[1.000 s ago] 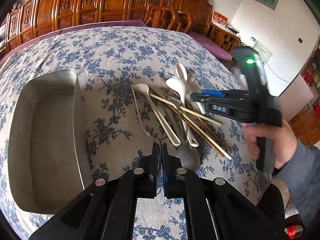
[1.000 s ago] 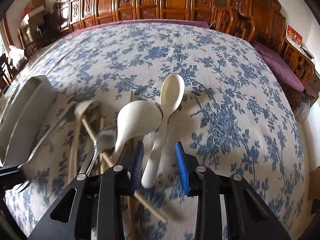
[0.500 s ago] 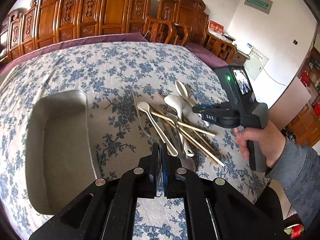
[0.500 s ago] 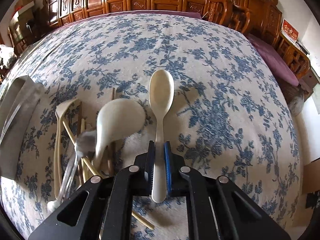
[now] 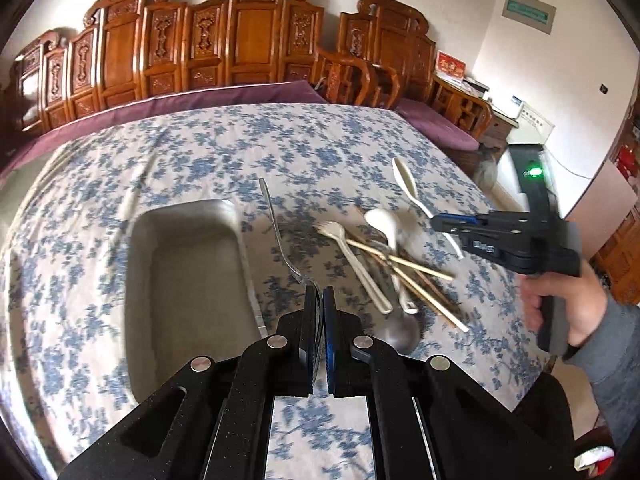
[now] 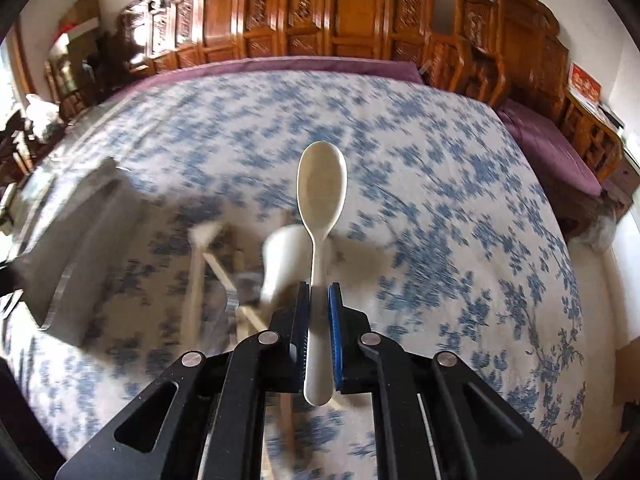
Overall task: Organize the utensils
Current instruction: 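Carry fork and spoon to the grey tray and open both tools inside it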
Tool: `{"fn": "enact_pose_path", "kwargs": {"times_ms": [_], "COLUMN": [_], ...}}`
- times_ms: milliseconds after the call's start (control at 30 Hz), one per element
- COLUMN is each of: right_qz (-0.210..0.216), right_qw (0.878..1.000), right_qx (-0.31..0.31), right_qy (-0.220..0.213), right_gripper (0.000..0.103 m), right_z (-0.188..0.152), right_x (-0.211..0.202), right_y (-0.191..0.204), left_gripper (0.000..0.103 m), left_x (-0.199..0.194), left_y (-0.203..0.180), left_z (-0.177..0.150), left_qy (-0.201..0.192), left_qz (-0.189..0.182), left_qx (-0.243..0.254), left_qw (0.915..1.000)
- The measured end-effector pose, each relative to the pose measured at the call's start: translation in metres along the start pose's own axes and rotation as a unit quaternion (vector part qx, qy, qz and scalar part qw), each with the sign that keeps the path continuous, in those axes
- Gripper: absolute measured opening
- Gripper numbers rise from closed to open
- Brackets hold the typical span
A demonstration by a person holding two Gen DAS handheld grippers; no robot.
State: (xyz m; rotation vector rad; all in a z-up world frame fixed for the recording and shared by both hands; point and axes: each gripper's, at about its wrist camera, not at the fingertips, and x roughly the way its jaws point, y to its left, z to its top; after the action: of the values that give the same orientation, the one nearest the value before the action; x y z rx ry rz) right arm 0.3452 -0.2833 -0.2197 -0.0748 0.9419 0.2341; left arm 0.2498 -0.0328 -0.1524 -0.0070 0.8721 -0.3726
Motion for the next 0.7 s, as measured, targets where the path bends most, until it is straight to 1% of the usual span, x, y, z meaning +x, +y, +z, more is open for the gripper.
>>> {"fn": "enact_pose_path", "kwargs": {"times_ms": [133, 300, 500, 600, 700], "right_qz": [0.032, 0.069, 0.101, 0.116, 0.126], "right_qw": [0.999, 0.997, 0.993, 0.991, 0.989], "right_qx": [-0.016, -0.037, -0.060, -0.065, -0.069], "right_qy": [-0.016, -0.028, -0.030, -0.028, -0.026], "right_gripper": [0.011, 0.011, 0.011, 0.011, 0.011], "right_z": [0.006, 0.011, 0.014, 0.013, 0.015], "right_x": [-0.016, -0.028, -0.032, -0.033, -0.032], "right_y": [0.030, 0.074, 0.118, 0.134, 0.147], "left_gripper": [0.003, 0.003, 0.003, 0.003, 0.003], "left_x": [-0.005, 0.000, 0.017, 0.027, 0.032], "left_y": [0.017, 0.049, 0.077, 0.087, 0.093], "left_z": [-0.003, -0.008, -0.016, -0.019, -0.022], "left_qy": [0.002, 0.011, 0.027, 0.038, 0.038], "left_qz": [0.022, 0.045, 0.052, 0.051, 0.054], "left_qx": [-0.003, -0.027, -0.055, -0.067, -0.071], "left_qw": [0.9998, 0.9986, 0.9968, 0.9957, 0.9953]}}
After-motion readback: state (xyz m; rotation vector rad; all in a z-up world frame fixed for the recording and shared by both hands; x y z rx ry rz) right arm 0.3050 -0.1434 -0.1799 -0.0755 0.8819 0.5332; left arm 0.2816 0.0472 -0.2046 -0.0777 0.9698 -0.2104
